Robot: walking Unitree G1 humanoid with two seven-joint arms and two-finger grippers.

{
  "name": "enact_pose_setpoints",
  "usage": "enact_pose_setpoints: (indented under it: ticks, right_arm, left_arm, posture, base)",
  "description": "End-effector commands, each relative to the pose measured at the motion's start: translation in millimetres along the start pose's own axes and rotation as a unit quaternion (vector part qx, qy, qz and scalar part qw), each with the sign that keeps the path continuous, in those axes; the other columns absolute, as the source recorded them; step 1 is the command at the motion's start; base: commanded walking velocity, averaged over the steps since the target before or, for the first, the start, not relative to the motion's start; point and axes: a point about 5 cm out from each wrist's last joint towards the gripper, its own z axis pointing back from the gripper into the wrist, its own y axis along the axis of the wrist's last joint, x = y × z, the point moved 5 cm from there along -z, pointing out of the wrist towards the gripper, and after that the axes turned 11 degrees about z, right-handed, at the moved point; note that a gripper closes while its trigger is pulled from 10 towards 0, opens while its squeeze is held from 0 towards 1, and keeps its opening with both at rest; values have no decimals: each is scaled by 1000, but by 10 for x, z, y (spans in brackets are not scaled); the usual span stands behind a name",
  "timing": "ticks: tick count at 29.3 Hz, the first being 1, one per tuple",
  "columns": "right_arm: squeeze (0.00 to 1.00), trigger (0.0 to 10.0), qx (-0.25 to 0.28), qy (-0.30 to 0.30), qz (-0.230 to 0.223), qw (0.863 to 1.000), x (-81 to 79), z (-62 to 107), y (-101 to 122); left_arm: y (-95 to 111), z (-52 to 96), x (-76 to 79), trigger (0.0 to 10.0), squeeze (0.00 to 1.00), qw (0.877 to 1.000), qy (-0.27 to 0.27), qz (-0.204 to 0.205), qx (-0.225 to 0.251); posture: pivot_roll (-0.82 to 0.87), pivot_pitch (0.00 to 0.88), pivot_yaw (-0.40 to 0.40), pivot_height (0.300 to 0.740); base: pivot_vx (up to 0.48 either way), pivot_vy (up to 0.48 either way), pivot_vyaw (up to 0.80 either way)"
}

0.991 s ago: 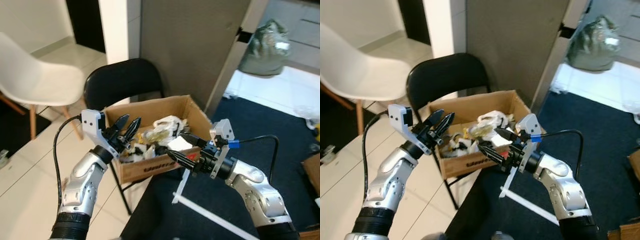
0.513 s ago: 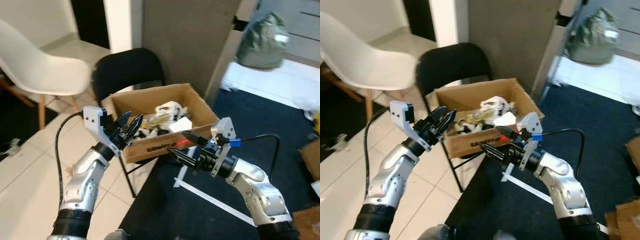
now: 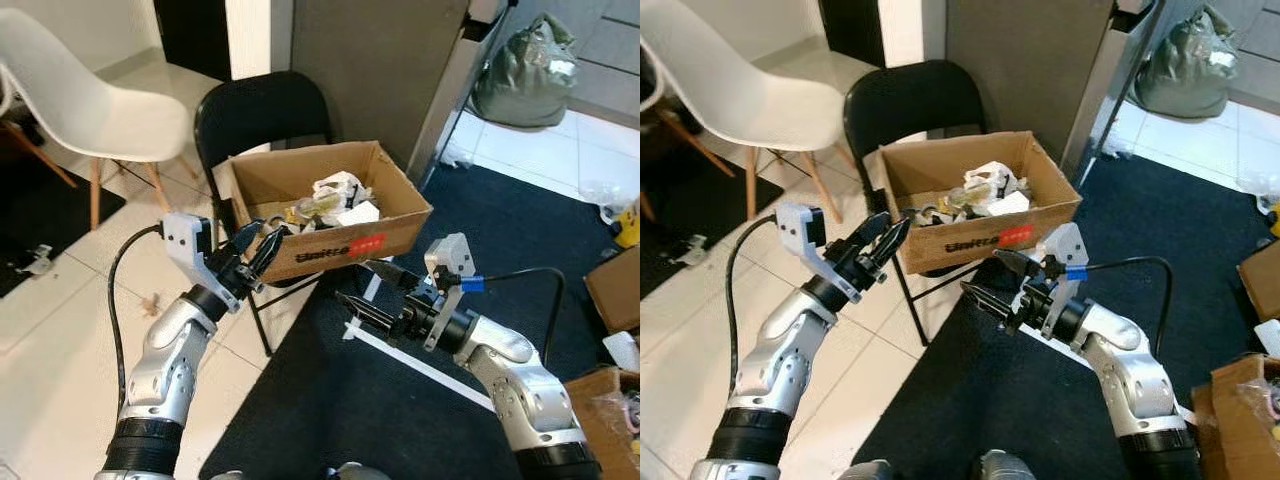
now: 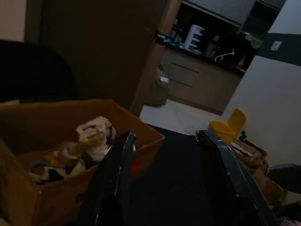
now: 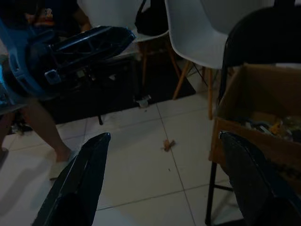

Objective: Picking trash to rubbish bin

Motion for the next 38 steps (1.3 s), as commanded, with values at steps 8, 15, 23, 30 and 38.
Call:
enact_pose_setpoints:
  ticks: [8,15,23,30,38]
  right_arm:
    - [0,10000,-16,-182,41,982,602,67,-16]
    - [0,10000,-13,-243,23,970,719,94,-66]
    - [0,10000,-26,-273,19,962,823,79,-140]
    - [0,10000,-30,-271,17,962,825,66,-158]
    - [0,10000,-31,-269,21,962,825,52,-181]
  left_arm:
    - [66,17,-113,10000,0,998,35,-36,25]
    - [78,17,-158,10000,0,997,49,-54,29]
    - [50,21,-226,10000,0,994,70,-74,28]
    - [41,12,-228,10000,0,994,71,-74,28]
    - [26,7,-239,10000,0,994,73,-76,28]
  posture:
    - [-14,0,-19,740]
    - [-16,0,-18,740]
    - [-17,0,-15,740]
    - [-18,0,-15,740]
    - [-15,0,-18,740]
  base:
    - [0,0,0]
    - [0,0,0]
    - [0,0,-200]
    - [0,0,-800]
    - [0,0,-800]
